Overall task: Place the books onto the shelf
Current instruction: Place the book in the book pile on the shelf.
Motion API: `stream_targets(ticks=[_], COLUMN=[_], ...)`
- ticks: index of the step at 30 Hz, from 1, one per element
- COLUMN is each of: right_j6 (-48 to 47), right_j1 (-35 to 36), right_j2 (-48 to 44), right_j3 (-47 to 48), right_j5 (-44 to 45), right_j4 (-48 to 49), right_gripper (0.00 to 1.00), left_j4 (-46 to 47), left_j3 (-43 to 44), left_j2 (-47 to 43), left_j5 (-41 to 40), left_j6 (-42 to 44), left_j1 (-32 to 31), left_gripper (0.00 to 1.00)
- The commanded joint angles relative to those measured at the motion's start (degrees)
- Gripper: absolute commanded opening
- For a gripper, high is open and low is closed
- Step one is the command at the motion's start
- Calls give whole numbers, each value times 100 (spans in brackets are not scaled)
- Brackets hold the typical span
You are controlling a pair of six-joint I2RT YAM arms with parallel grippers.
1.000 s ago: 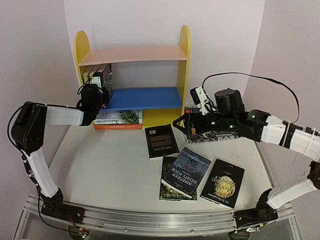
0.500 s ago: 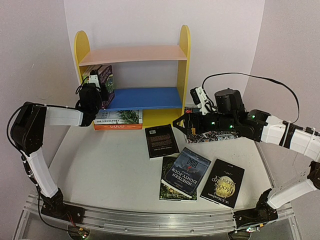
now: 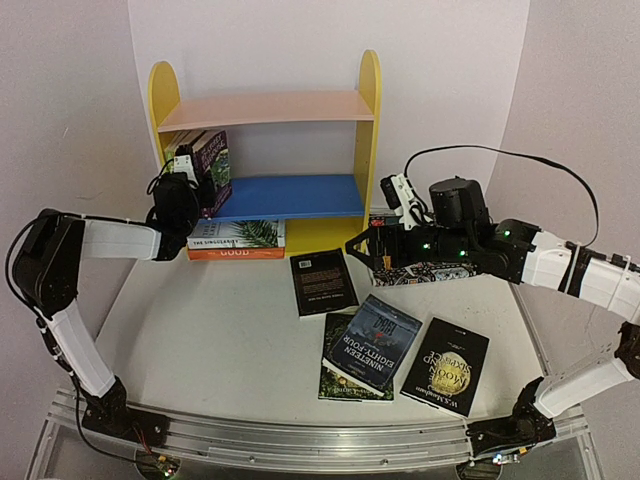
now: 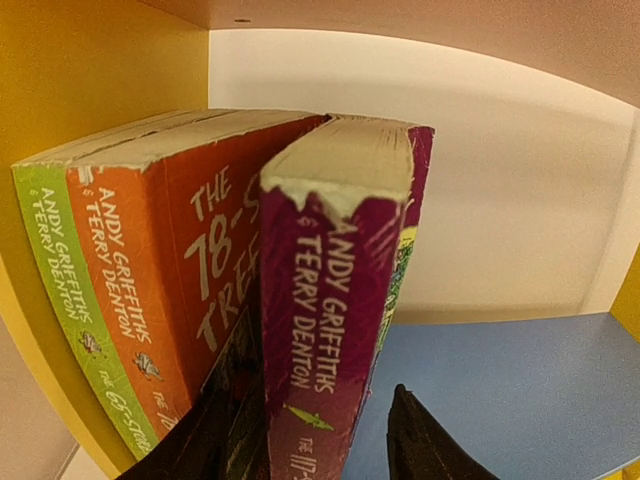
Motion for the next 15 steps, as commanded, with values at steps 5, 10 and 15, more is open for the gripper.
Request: stream_targets(ticks=[5, 10, 15], right_j6=[34, 58, 90], right_j1=[11, 6, 7], right_j2=[-84, -68, -58], right_j3=[104, 104, 103], right_j5=[-85, -94, -121], right_j4=[87, 91, 112], right_gripper=[98, 98, 98], left_j4=[162, 103, 45], left_j3=[-412, -631, -759], left_j2=[-567, -747, -861], left_j5=[-221, -173, -185], left_j6=[-292, -450, -589], left_j1=[77, 71, 71], left_gripper=[51, 53, 44])
